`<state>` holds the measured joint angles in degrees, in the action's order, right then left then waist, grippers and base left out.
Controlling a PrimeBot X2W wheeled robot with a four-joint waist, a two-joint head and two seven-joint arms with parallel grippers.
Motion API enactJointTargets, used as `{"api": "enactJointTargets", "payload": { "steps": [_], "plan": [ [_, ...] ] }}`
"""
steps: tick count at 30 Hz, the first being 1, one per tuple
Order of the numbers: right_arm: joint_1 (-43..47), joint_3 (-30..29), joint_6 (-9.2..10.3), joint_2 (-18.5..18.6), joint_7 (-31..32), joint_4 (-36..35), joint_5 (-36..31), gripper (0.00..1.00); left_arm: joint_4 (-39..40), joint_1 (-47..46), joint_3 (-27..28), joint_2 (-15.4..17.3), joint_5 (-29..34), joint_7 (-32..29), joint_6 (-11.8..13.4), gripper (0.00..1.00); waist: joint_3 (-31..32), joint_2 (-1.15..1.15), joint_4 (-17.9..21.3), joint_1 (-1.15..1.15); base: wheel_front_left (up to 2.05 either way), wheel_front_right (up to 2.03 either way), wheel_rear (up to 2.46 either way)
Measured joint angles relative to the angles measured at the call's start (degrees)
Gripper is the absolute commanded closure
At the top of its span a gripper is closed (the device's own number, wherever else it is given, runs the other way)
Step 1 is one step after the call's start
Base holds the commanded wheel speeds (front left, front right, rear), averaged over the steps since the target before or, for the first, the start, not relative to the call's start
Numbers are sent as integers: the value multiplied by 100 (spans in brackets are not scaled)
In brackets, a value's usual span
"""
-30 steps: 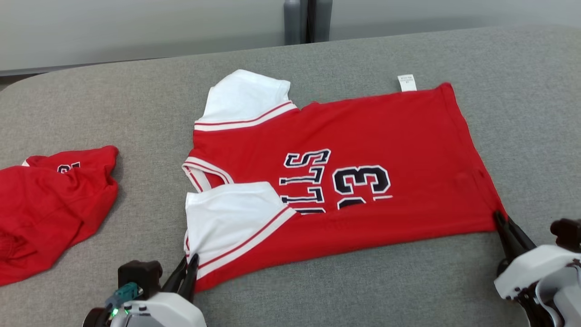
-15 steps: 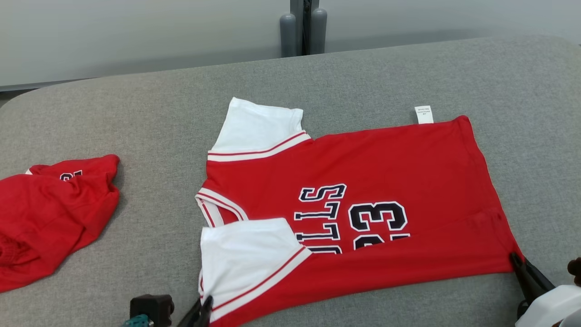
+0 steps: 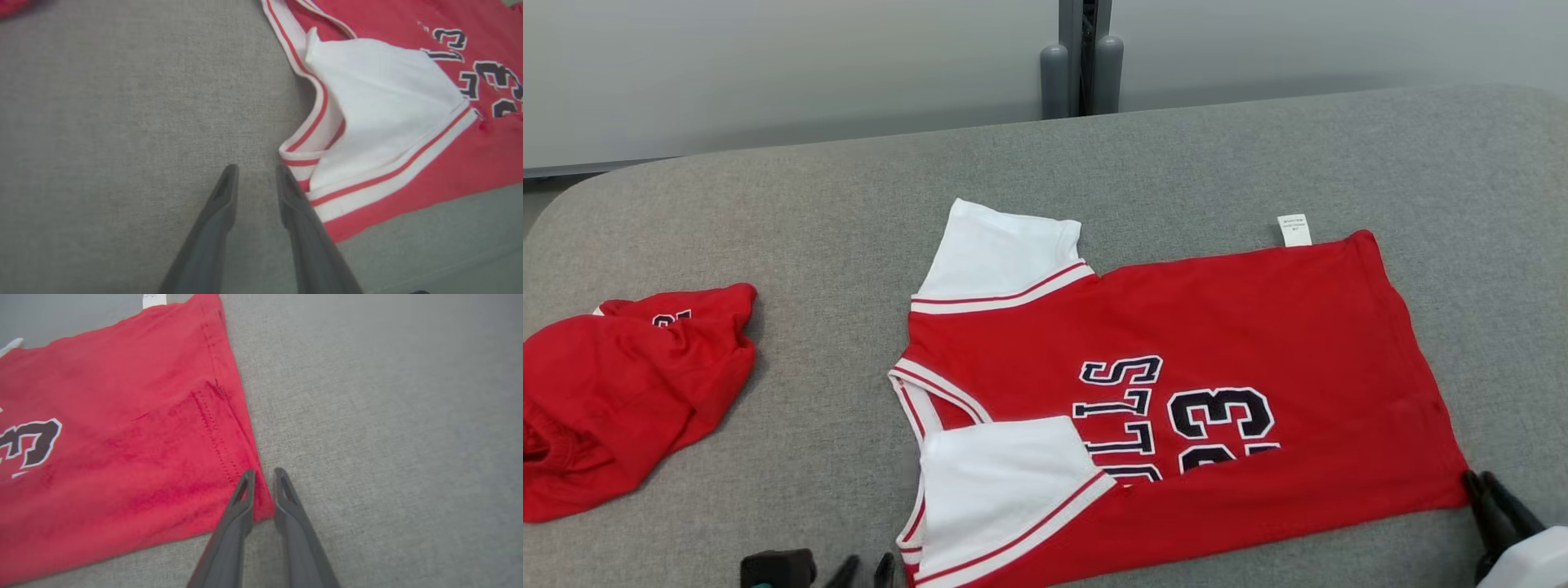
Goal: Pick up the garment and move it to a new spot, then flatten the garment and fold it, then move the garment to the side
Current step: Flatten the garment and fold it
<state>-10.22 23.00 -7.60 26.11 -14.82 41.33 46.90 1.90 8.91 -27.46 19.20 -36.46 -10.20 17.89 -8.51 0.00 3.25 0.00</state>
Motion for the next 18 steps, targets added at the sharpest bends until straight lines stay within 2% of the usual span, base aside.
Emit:
{"api": "enactJointTargets", "payload": {
  "steps": [7, 10, 14, 18],
  "plan": [
    [34, -524, 10, 67, -10, -174, -197, 0, -8, 3, 314, 9, 66, 498, 188, 0, 67, 0, 32, 0, 0, 0, 0],
    [34, -999, 10, 88, -16, -573, -713, 0, 155, 3, 449, 8, 121, 748, 260, 0, 111, 0, 66, 0, 0, 0, 0],
    [121, -1419, 10, -301, -18, -1450, -1482, 0, 358, -133, 517, -42, 268, 961, 398, 0, 183, 0, 126, 0, 0, 0, 0],
    [237, -1327, 10, -632, -16, -2352, -2031, 0, 506, -463, 495, -196, 437, 1188, 470, 0, 231, 0, 178, 0, 0, 0, 0]
  ]
}}
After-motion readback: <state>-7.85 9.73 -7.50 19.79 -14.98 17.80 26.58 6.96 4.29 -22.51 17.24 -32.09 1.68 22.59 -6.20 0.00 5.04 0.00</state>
